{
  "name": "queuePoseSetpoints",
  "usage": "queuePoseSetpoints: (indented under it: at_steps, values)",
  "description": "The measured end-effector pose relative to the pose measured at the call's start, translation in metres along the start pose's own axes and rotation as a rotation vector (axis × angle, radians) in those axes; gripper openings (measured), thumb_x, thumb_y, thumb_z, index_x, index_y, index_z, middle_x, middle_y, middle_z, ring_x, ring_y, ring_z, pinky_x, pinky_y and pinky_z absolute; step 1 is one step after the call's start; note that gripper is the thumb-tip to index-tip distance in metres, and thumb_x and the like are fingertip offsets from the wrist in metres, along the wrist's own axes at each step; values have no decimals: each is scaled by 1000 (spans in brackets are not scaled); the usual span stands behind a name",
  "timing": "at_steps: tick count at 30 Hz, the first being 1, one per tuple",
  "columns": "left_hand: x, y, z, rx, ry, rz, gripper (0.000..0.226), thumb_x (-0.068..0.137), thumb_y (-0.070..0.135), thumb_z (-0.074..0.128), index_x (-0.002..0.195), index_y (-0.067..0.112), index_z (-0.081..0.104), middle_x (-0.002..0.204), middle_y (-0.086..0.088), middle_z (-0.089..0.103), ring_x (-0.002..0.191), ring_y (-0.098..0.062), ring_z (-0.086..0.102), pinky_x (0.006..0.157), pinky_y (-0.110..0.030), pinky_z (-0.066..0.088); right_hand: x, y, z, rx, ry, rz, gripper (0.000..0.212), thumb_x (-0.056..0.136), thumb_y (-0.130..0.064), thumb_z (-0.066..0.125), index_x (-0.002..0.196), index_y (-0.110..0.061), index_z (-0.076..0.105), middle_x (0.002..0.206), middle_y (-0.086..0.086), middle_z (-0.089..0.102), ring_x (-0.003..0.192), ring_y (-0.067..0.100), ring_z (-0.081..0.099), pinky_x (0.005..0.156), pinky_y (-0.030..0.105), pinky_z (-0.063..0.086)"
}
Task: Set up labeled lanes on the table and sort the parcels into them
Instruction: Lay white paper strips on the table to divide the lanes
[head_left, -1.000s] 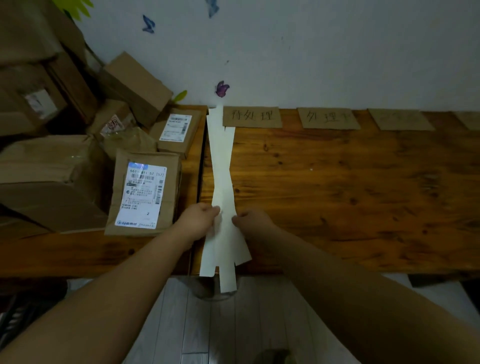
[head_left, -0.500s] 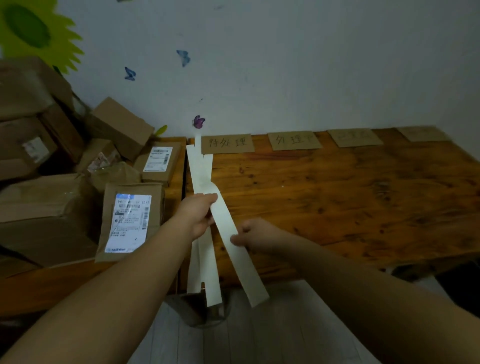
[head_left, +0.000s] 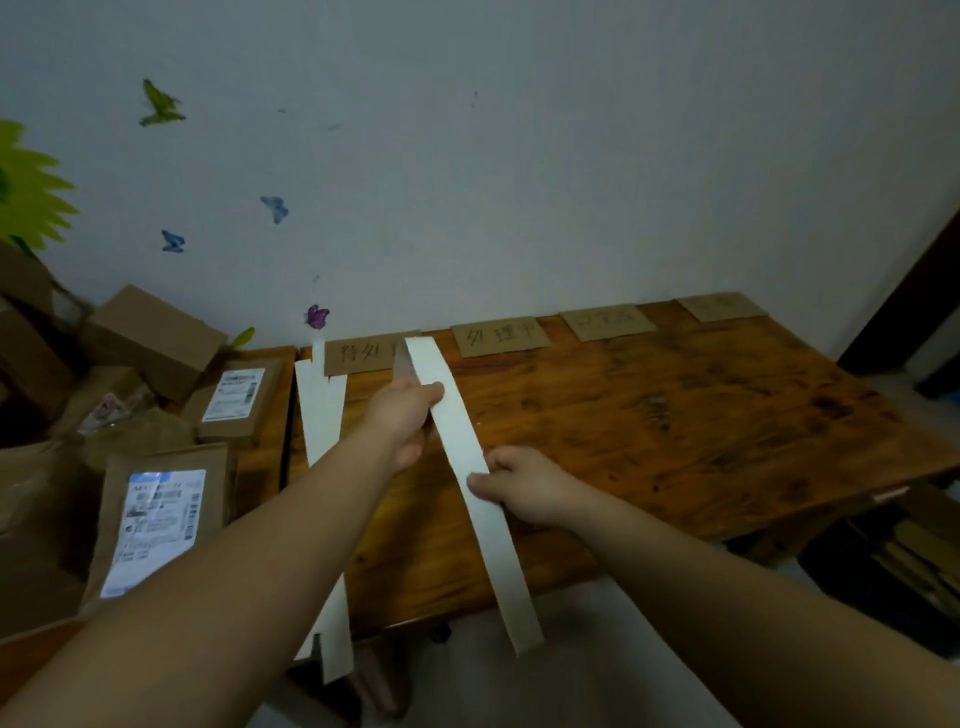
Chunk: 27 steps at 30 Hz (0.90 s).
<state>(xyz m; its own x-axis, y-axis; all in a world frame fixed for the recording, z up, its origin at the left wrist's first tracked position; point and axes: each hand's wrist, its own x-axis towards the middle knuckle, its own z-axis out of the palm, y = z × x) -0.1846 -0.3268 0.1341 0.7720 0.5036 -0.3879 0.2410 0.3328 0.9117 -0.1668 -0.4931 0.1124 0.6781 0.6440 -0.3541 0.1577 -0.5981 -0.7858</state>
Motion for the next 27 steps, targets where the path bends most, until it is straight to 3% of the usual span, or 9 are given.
queuePoseSetpoints:
  at_steps: [2, 6, 11, 16, 19, 21, 24, 27]
  values:
    - [2, 5, 28, 9, 2, 15, 5, 91, 12, 56, 95, 14, 57, 97, -11, 65, 88, -25, 64, 65, -35, 54, 4, 5, -22, 57, 39, -39, 18, 92, -36, 57, 96, -19, 62, 91, 1, 64, 77, 13, 61, 63, 24, 47]
    - [16, 19, 66, -40, 60, 49, 7, 92, 10, 54, 99, 10, 55, 89, -12, 67, 80, -25, 66, 60, -36, 55, 4, 31, -60, -74, -116, -46, 16, 92, -35, 59, 78, -32, 54, 77, -14, 54, 67, 3, 53, 58, 19, 39]
    - [33, 15, 97, -18, 80, 44, 10, 92, 9, 55, 102, 12, 53, 94, -14, 66, 85, -26, 66, 62, -37, 54, 22, 48, -88, -18, -5, -69, 16, 94, -30, 56, 80, -21, 55, 81, 0, 55, 69, 11, 51, 61, 22, 42]
    - [66, 22, 99, 64, 111, 73, 27, 91, 10, 56, 118, 13, 49, 108, -11, 59, 93, -29, 62, 74, -42, 56, 49, 63, -87, -64, -62, -23, 21, 94, -24, 55, 74, -22, 48, 72, -2, 45, 62, 8, 44, 58, 20, 39]
    - [94, 28, 93, 120, 99, 93, 29, 92, 9, 56, 120, 14, 49, 107, -7, 57, 91, -25, 60, 67, -37, 55, 73, 67, -82, -110, -43, 29, 25, 94, -21, 53, 71, -21, 44, 69, -3, 42, 59, 6, 40, 54, 17, 35]
    - [116, 31, 86, 160, 75, 100, 33, 91, 8, 56, 123, 13, 49, 114, -9, 57, 95, -26, 60, 77, -40, 56, 91, 67, -78, -125, -27, 58, 25, 95, -21, 52, 71, -22, 44, 69, -3, 42, 58, 5, 39, 54, 16, 35]
    - [153, 32, 75, 196, 29, 97, 39, 90, 3, 55, 128, 9, 48, 121, -11, 57, 99, -27, 60, 83, -41, 54, 118, 65, -70, -112, 6, 103, 10, 97, -23, 51, 89, -19, 57, 83, 0, 56, 67, 5, 49, 57, 14, 39]
    - [192, 24, 65, 286, -1, 89, 46, 90, 1, 55, 133, 11, 46, 129, -13, 55, 108, -30, 58, 92, -46, 50, 143, 66, -58, -117, 45, 151, 29, 97, -23, 51, 125, -14, 55, 119, 4, 60, 99, 14, 59, 75, 19, 47]
